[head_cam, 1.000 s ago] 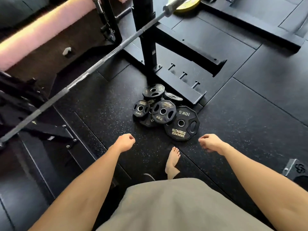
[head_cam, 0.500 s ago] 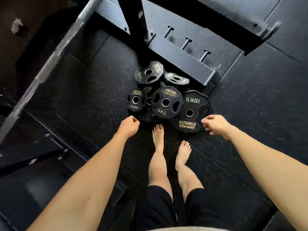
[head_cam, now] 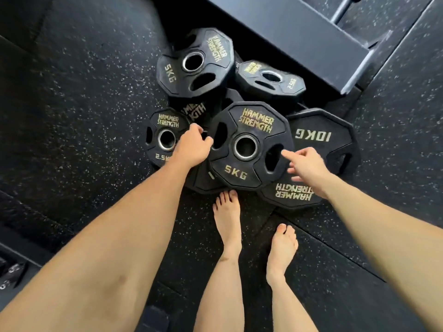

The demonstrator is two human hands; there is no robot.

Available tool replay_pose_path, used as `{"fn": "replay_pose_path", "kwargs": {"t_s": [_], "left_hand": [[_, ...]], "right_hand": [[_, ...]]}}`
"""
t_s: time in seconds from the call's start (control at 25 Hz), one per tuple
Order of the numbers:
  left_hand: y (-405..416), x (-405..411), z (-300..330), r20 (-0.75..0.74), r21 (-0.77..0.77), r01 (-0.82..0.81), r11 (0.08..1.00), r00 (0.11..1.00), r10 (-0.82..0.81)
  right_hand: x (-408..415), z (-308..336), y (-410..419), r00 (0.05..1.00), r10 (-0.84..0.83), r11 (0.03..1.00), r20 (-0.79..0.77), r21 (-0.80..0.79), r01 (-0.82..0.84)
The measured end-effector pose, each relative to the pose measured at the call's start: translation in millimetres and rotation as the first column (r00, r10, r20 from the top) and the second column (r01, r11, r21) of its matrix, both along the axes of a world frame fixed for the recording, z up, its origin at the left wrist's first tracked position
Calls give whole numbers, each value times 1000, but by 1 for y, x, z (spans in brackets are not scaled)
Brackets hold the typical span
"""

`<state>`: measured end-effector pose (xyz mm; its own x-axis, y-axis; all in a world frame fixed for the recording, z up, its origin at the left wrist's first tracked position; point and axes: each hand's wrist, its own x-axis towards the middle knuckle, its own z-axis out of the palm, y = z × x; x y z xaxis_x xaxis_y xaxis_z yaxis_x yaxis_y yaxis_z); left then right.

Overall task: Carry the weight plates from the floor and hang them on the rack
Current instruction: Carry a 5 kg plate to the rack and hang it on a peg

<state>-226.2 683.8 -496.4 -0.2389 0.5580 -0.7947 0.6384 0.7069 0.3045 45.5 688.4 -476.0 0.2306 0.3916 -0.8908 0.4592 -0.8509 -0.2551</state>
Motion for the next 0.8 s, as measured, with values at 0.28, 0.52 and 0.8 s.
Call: {"fn": "replay_pose_path", "kwargs": {"t_s": [0.28, 0.52, 0.8], "left_hand": [[22, 18, -65, -146, 31, 125, 992, 982, -119], [18, 19, -77, -88, 56, 139, 989, 987, -133], [-24, 15, -38, 135, 39, -145, 989, 981, 138]], "right_hand": [[-17, -69, -13, 935, -347, 937, -73, -58, 344], [-21, -90, -21, 800, -584, 808, -137, -5, 589], [-19, -39, -33, 806, -572, 815, -153, 12, 580]]}}
